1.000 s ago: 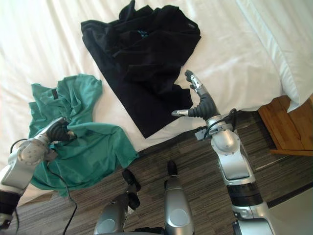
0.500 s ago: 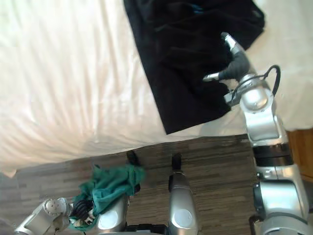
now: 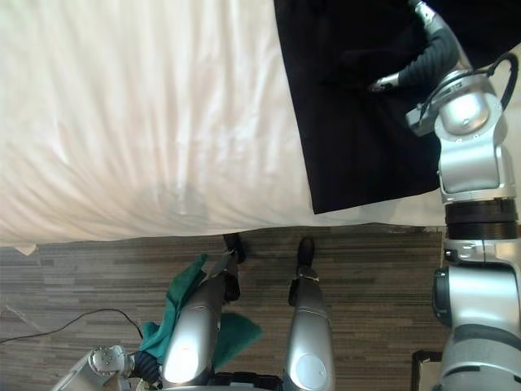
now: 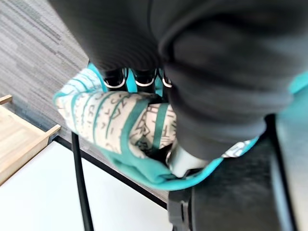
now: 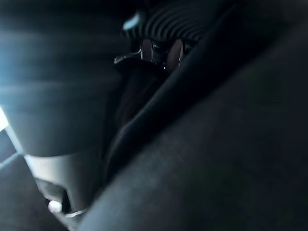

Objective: Tidy the bed and pick cloth on bed and put in laundry

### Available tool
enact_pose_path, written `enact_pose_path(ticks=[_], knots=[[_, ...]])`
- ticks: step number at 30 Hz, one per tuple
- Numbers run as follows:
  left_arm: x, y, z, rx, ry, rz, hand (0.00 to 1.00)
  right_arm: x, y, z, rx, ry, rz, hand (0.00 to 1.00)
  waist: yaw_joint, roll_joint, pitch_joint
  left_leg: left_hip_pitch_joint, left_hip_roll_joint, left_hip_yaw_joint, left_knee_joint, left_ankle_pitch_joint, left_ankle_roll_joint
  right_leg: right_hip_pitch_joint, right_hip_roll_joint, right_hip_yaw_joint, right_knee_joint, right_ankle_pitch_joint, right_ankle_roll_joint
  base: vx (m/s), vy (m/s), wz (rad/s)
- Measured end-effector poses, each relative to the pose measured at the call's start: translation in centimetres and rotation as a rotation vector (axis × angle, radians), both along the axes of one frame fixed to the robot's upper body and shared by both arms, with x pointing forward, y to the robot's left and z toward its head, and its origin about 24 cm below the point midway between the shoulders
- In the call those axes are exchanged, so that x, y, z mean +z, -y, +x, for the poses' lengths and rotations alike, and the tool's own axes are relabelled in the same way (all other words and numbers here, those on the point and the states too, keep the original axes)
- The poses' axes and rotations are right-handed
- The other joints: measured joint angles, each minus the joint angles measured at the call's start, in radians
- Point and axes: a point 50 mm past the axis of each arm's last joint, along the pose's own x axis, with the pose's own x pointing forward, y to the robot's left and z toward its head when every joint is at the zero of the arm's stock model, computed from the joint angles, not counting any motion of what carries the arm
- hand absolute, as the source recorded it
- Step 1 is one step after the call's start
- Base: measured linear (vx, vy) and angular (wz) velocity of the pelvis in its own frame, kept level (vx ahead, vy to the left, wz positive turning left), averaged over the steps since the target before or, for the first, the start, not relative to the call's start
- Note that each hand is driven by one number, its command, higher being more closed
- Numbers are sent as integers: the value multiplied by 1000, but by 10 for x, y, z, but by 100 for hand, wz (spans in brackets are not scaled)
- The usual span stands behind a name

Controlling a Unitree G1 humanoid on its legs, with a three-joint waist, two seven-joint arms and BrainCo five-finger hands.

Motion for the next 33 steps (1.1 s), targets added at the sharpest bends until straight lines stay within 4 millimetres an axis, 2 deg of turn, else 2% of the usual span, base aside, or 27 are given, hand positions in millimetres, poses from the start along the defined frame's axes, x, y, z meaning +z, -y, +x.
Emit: enact_pose_path(ticks=[5,9,10,12,13,14,15,16,18,19,21,22,26,28,33], knots=[[-9,4,-5,5,25,13,100,8,8,-3,-3,22,-6,100,2,0,-1,-23,3,2,-22,16,-5,-34,-2,-13,14,0,0,-7,-8,6],[-16,7,-2,3,55,36,100,-3,7,4,68,32,72,100,-3,-6,-17,-15,4,6,-47,38,-11,-39,-4,-17,18,0,0,11,-5,-1],[-16,7,0,2,59,39,100,-19,7,8,90,21,141,100,-1,-8,-43,-7,5,8,-58,44,-15,-37,-3,-17,18,0,1,51,-24,-6],[-16,8,0,6,60,38,100,-37,6,11,110,3,201,100,0,-12,-68,2,7,12,-61,44,-16,-32,-1,-18,17,-2,0,66,-24,-8],[-17,7,-1,16,54,41,100,-59,2,16,148,-24,275,100,0,-18,-83,39,6,19,-81,49,-23,-7,-1,-19,17,-6,-1,87,-31,-11],[-18,6,-2,18,50,42,100,-68,0,17,161,-37,300,100,0,-21,-86,55,6,20,-88,50,-24,6,0,-19,16,-10,-2,90,-41,-10],[-20,5,-4,23,40,46,100,-91,-4,18,183,-68,348,100,-1,-28,-102,75,6,22,-91,48,-27,24,0,-20,17,-17,0,52,-31,-5],[-20,5,-4,24,39,48,100,-101,-6,17,191,-79,371,100,-2,-32,-106,87,7,22,-92,47,-29,34,2,-20,17,-19,-1,62,-38,-6],[-21,3,-6,51,44,63,100,-137,-14,15,222,-113,481,100,-4,-42,-134,120,11,28,-103,46,-34,61,6,-19,14,-23,-4,72,-36,-10],[-21,2,-6,67,49,67,100,-146,-15,13,228,-117,514,100,-4,-42,-134,136,11,30,-110,46,-35,74,7,-19,11,-23,-5,68,-26,-10],[-22,3,-7,130,58,72,100,-178,-20,5,241,-143,634,100,-5,-43,-134,195,8,36,-126,45,-37,132,9,-15,-9,-24,-4,68,-9,-9],[-23,3,-8,151,55,74,100,-186,-21,2,236,-150,650,100,-7,-43,-134,209,6,34,-127,43,-40,150,9,-17,-17,-24,-3,64,3,-4],[-25,-7,-16,352,40,78,100,-237,-24,-20,192,-222,784,100,-14,-44,-159,291,0,23,-159,41,-45,252,11,-36,-82,-15,9,81,15,6],[-27,-11,-24,441,29,90,100,-265,-25,-33,157,-272,859,100,-13,-52,-190,328,-4,24,-167,34,-56,300,10,-38,-109,-12,14,139,8,1],[-42,-16,-60,717,-63,77,100,-332,-35,-76,57,-421,1006,100,-14,-59,-272,453,-15,39,-186,3,-98,443,11,-36,-188,-6,25,134,-5,-9]])
